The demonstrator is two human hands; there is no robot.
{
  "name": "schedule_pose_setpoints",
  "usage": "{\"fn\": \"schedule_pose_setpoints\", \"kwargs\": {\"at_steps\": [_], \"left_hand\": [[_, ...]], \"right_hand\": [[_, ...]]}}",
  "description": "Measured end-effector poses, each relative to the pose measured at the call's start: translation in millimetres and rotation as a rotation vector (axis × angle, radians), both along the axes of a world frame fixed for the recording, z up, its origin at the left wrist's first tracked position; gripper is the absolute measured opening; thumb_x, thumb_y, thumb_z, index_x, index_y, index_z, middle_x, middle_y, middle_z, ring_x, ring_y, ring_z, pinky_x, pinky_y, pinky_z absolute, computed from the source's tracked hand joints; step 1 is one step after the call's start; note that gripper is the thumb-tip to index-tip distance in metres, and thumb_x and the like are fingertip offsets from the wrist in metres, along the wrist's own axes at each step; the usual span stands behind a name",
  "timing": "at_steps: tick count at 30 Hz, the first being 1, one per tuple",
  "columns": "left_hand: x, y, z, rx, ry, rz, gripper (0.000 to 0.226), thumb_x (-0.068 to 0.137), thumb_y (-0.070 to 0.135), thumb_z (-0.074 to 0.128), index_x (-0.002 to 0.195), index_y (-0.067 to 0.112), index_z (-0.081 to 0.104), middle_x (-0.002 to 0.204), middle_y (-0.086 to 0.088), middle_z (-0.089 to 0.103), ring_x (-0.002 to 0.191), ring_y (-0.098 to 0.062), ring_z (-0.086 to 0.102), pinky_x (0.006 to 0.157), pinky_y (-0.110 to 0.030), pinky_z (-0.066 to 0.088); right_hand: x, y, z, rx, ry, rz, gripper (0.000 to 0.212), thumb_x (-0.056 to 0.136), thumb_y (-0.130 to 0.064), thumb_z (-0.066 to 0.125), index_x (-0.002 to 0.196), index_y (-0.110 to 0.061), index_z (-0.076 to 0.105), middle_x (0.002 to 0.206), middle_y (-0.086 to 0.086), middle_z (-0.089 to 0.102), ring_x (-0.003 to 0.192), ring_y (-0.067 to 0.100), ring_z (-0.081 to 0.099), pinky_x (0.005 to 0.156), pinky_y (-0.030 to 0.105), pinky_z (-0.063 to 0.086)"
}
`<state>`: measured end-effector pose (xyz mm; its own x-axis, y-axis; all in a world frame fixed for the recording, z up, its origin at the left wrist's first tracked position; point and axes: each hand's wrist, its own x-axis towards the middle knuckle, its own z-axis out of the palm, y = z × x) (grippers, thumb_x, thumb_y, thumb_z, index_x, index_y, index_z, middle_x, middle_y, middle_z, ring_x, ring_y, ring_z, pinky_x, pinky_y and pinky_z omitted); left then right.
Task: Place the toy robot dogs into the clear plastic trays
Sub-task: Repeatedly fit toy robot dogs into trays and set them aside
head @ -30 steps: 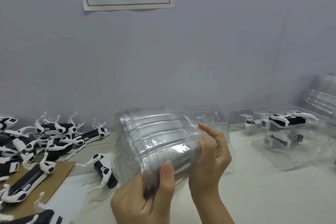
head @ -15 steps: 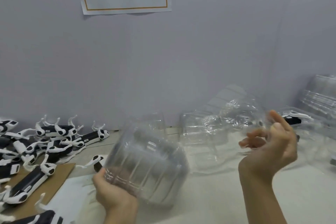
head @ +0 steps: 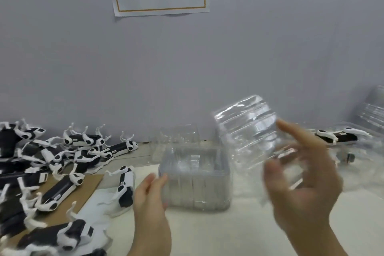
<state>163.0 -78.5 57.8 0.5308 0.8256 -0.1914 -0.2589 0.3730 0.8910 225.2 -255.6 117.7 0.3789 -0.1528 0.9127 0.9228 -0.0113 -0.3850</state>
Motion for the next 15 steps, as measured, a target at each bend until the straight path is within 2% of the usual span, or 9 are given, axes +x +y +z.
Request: {"fn": "schedule_pose_setpoints", "kwargs": {"at_steps": [1,2,4,6,8,10,12,15], "left_hand": [[-12,-10,11,0.041,-0.124,-0.169,0.015,0.073,0.027,0.075,0.086,0.019,0.076,0.096,-0.006,0.067,0.084,-0.017,0.063,0.077,-0.033,0.051],[-23,-20,21,0.1,-0.224,-0.349,0.025,0.07,0.04,0.078,0.079,0.016,0.078,0.085,-0.008,0.069,0.075,-0.019,0.066,0.068,-0.03,0.054],[-39,-34,31,0.219,-0.324,-0.608,0.059,0.057,0.06,0.083,0.091,0.013,0.079,0.091,-0.013,0.073,0.078,-0.024,0.071,0.065,-0.029,0.057],[-50,-43,32,0.298,-0.346,-0.626,0.069,0.049,0.062,0.087,0.094,0.011,0.079,0.096,-0.014,0.074,0.084,-0.024,0.072,0.066,-0.025,0.056],[-57,-44,29,0.286,-0.331,-0.57,0.066,0.04,0.057,0.093,0.083,0.009,0.08,0.084,-0.014,0.075,0.076,-0.021,0.072,0.06,-0.022,0.055],[-63,-41,26,0.243,-0.307,-0.571,0.063,0.031,0.052,0.096,0.07,0.007,0.078,0.069,-0.013,0.071,0.063,-0.018,0.07,0.053,-0.021,0.053],[-70,-40,26,0.249,-0.259,-0.613,0.059,0.031,0.051,0.097,0.065,0.007,0.077,0.062,-0.01,0.069,0.055,-0.016,0.067,0.051,-0.021,0.052],[-75,-40,23,0.238,-0.228,-0.692,0.056,0.039,0.052,0.095,0.068,0.008,0.077,0.06,-0.012,0.069,0.052,-0.018,0.066,0.052,-0.022,0.052]], "right_hand": [[-10,2,-3,-0.154,-0.104,-0.108,0.042,0.083,-0.043,0.058,0.122,-0.025,0.056,0.075,-0.009,0.062,0.06,0.007,0.056,0.06,0.022,0.049],[-19,5,-8,-0.271,-0.205,-0.2,0.048,0.085,-0.047,0.055,0.123,-0.019,0.051,0.072,-0.003,0.062,0.058,0.011,0.057,0.059,0.025,0.05],[-34,12,-19,-0.388,-0.323,-0.265,0.05,0.087,-0.048,0.054,0.121,-0.012,0.047,0.073,0.004,0.065,0.058,0.019,0.06,0.054,0.032,0.05],[-47,15,-30,-0.415,-0.325,-0.205,0.044,0.087,-0.042,0.055,0.117,-0.012,0.046,0.082,0.007,0.068,0.07,0.019,0.061,0.06,0.033,0.051],[-54,9,-39,-0.428,-0.254,-0.136,0.043,0.085,-0.038,0.06,0.118,-0.015,0.046,0.09,0.004,0.069,0.077,0.013,0.058,0.066,0.028,0.05],[-57,1,-44,-0.423,-0.152,-0.053,0.047,0.088,-0.045,0.06,0.123,-0.018,0.044,0.094,-0.002,0.068,0.076,0.009,0.057,0.07,0.023,0.049],[-59,-7,-45,-0.406,-0.065,0.027,0.052,0.09,-0.054,0.058,0.125,-0.019,0.042,0.097,-0.006,0.066,0.076,0.007,0.056,0.072,0.018,0.048],[-64,-14,-44,-0.417,-0.043,0.067,0.053,0.087,-0.058,0.06,0.119,-0.017,0.046,0.095,-0.013,0.067,0.078,0.005,0.053,0.074,0.013,0.045]]}}
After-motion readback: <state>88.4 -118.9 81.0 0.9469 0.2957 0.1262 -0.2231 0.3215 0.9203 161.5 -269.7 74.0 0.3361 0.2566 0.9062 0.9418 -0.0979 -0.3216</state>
